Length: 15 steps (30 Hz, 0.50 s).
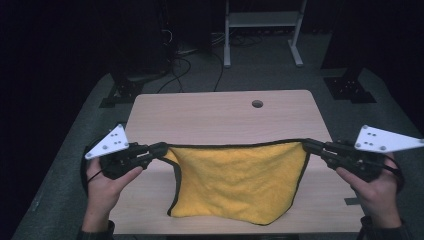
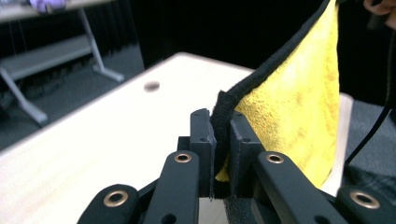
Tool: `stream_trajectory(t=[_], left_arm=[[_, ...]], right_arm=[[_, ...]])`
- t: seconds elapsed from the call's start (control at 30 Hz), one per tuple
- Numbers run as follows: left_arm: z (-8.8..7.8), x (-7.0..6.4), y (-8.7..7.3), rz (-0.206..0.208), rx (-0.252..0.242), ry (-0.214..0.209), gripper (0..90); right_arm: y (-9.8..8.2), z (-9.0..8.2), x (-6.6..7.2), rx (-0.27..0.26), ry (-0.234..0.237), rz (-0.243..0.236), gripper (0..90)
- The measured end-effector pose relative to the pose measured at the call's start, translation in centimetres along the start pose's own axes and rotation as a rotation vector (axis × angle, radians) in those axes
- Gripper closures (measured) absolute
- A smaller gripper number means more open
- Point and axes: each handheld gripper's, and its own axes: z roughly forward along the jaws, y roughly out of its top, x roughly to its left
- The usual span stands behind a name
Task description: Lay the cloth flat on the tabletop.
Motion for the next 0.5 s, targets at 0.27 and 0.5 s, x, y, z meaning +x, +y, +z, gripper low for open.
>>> stream_trajectory(t=[0.27,0.5], left_arm=[[3.3,2.0,-2.4,-0.051,0.092,0.017,81.8],[5.2,3.3,-3.2,-0.06,0.131,0.056,81.8]], right_arm=[[-2.6,3.1,-1.9,0.094,-0.021,0.041,85.1],[-4.0,5.0,-3.2,0.128,-0.034,0.069,85.1]])
